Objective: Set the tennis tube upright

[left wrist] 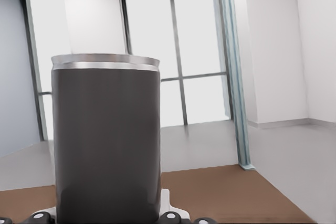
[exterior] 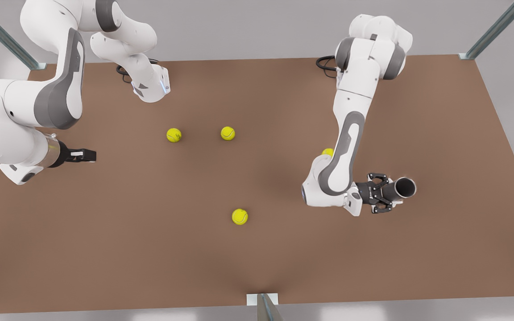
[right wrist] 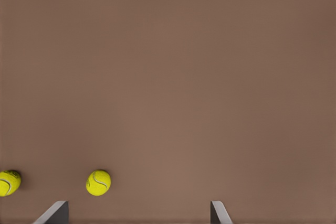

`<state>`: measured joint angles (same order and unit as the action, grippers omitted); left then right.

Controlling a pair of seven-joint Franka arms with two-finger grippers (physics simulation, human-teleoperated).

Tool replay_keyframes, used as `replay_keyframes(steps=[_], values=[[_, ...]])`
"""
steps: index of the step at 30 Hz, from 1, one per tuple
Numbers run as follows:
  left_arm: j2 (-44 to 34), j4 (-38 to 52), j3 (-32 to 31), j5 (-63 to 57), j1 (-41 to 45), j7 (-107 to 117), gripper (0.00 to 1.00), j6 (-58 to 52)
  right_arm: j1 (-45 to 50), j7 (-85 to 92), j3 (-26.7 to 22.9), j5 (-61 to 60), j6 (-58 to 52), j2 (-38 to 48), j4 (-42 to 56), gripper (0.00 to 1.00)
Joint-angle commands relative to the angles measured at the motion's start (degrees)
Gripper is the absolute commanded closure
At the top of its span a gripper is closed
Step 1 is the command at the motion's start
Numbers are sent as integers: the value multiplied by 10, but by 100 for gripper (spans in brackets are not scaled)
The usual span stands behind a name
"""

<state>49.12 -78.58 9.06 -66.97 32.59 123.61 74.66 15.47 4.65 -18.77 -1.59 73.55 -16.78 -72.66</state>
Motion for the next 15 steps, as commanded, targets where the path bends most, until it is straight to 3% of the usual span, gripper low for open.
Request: replay_keyframes(steps=[1,9,15], values=[[11,0,1,4,-2,247,31,44,0,9,0,-1,-1,1,0,0],[23,-18,1,13,-2,335,31,61,0,9,0,0,-1,-2,0,0],[19,-47,5,5,2,334,31,-8,-1,10,0,-1,-1,-2,-1,0]])
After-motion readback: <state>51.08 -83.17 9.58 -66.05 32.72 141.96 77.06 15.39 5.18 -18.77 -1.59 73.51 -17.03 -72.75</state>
